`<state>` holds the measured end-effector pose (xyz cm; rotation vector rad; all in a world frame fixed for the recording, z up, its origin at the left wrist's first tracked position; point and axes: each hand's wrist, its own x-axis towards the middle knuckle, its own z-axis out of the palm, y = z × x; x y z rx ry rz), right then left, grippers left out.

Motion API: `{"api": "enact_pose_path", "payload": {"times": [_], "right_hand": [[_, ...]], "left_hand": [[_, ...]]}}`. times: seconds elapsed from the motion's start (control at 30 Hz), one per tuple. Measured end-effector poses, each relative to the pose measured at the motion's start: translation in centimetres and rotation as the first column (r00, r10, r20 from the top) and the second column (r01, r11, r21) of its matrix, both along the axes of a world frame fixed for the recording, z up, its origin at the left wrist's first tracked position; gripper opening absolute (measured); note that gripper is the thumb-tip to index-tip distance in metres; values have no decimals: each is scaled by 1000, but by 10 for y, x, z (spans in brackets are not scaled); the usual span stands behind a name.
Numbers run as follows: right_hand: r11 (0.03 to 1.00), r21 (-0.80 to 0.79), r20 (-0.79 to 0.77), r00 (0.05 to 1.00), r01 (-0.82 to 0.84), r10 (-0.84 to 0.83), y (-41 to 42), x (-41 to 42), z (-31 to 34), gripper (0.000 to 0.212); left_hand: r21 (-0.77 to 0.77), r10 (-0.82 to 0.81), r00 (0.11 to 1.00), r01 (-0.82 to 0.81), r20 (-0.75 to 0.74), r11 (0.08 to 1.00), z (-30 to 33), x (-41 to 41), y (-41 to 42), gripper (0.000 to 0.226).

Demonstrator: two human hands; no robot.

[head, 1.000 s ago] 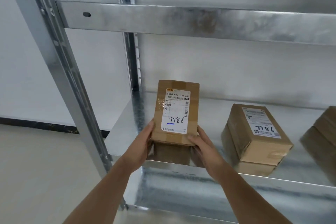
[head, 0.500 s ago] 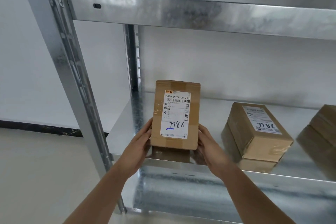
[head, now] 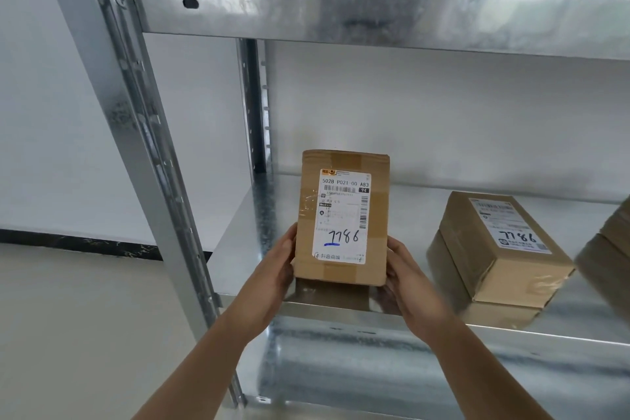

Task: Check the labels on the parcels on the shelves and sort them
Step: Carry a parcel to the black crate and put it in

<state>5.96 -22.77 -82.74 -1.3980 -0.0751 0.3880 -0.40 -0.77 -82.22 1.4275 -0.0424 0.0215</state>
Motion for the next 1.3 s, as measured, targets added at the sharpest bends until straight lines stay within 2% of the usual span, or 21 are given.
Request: {"api": "enact_pose_path", "payload": {"times": [0.2, 0.33, 0.43, 0.53, 0.6, 0.77, 0.87, 1.03, 1.13, 1.3], "right_hand": [[999, 23, 31, 999, 27, -28, 1, -4, 1, 31], [992, 91, 48, 994, 90, -94, -4, -3, -5, 55], [984, 171, 56, 996, 57, -68, -9, -4, -8, 40], [979, 198, 63, 996, 51, -64, -10, -4, -9, 42], [983, 176, 64, 996, 57, -69, -9, -4, -8, 45], [987, 145, 31, 997, 64, -69, -9, -6, -4, 42], [994, 106, 89, 995, 41, -50, -10, -10, -3, 42], [999, -36, 127, 992, 2, 3, -6, -12, -1, 44], [998, -53, 128, 991, -21, 27, -5, -11, 0, 43], [997, -67, 124, 992, -26, 34, -3, -6, 0, 45]], "left_hand": [[53, -49, 998, 47, 30, 997, -3, -3, 4, 58], [53, 2, 1000, -3, 15, 999, -7, 1, 3, 55], [76, 24, 1000, -22, -17, 997, -8, 4, 0, 48], [-13, 137, 990, -137, -32, 990, -10, 10, -4, 47], [-51, 205, 978, -208, -44, 977, -13, 13, -5, 52], [-13, 289, 956, -290, -42, 957, -17, 19, -8, 21], [35, 298, 954, -297, -27, 954, -16, 20, -10, 29], [126, 274, 953, -258, -130, 958, -9, 16, -16, 27], [93, 194, 973, -183, -127, 979, -4, 14, -17, 48], [-19, 124, 992, -124, -22, 992, -9, 10, -9, 53]]}}
